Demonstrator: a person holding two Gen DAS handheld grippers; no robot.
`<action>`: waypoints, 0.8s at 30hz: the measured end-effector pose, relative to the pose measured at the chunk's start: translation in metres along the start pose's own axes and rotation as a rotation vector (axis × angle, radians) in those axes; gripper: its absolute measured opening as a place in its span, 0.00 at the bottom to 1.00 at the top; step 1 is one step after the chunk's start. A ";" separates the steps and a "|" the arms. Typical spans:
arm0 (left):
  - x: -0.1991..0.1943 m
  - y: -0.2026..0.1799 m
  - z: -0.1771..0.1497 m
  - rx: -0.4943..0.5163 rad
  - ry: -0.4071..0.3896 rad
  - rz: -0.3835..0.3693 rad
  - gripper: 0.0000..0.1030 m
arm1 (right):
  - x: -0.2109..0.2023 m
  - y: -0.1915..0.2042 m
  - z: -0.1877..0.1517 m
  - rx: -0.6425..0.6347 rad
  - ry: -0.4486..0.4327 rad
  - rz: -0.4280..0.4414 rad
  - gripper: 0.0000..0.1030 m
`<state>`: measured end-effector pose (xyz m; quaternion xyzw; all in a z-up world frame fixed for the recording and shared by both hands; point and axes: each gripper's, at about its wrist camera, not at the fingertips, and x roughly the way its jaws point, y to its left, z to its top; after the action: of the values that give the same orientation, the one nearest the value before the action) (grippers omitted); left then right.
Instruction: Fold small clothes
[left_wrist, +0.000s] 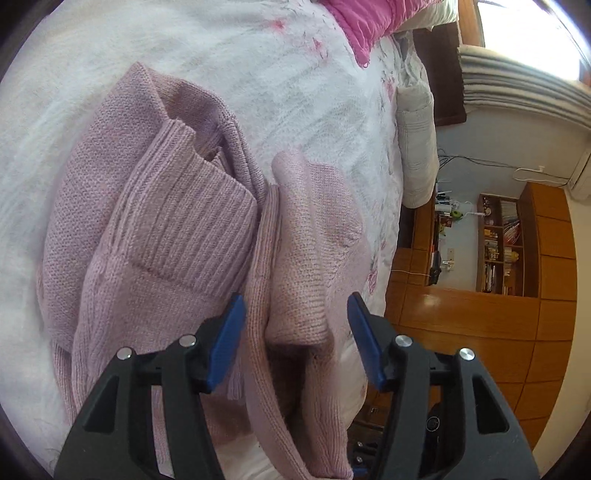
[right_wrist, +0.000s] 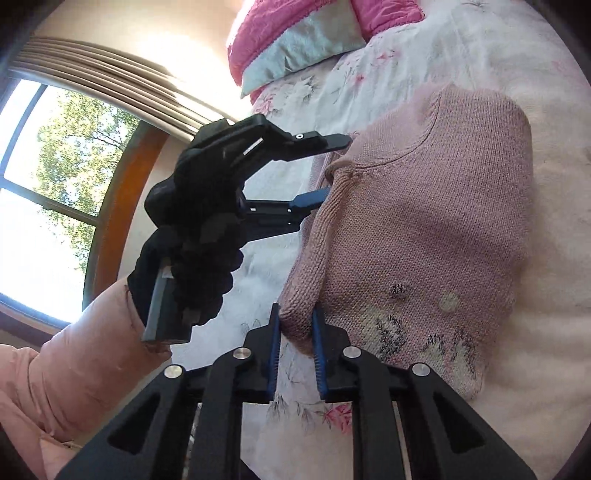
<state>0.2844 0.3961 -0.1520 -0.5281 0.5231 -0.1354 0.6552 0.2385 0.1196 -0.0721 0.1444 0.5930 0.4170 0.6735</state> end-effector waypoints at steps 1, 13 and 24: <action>0.006 -0.004 0.003 0.008 0.010 0.013 0.56 | -0.002 0.000 0.000 -0.003 -0.001 0.003 0.15; 0.034 -0.042 0.017 0.113 0.046 0.041 0.17 | -0.020 0.003 -0.009 0.012 -0.012 0.066 0.15; -0.075 -0.043 0.009 0.266 -0.188 0.042 0.17 | 0.036 0.058 0.002 -0.077 0.075 0.178 0.15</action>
<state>0.2765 0.4380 -0.0766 -0.4359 0.4476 -0.1399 0.7682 0.2161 0.1818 -0.0559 0.1548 0.5862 0.5028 0.6162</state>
